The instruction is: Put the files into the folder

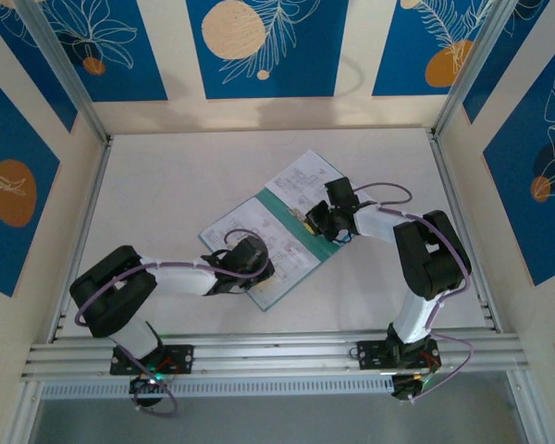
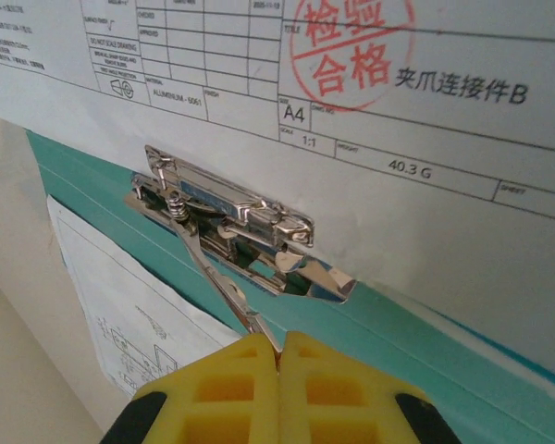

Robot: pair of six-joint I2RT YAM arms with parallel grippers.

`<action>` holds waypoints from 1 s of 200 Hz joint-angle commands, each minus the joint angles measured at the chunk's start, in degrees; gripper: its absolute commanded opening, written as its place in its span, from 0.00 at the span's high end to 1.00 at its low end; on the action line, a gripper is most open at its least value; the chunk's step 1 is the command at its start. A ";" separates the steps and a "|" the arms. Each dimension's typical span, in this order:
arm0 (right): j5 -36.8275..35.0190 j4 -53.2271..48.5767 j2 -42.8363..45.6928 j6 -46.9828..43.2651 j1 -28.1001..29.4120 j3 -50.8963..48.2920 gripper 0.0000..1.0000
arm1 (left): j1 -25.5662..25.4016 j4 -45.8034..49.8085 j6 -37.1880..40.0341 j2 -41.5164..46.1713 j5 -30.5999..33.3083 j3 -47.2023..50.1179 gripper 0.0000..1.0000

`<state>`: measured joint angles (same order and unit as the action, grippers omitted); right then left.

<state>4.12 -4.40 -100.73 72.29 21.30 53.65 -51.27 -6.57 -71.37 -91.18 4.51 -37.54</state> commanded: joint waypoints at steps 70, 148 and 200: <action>-7.44 0.02 -2.05 -0.33 -1.61 -5.83 1.00 | 1.10 6.73 2.11 0.52 0.58 2.58 0.76; -9.13 -2.01 -4.31 0.79 -1.62 -5.01 1.00 | 1.87 7.71 2.91 1.44 0.49 3.17 0.76; -8.95 -5.04 -6.42 2.80 -1.61 -4.78 1.00 | 1.96 7.69 3.02 1.18 0.42 2.79 0.76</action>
<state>2.61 1.26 -102.48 72.97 20.86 50.39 -50.26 -5.93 -69.89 -89.78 4.49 -36.36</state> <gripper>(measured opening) 0.064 0.242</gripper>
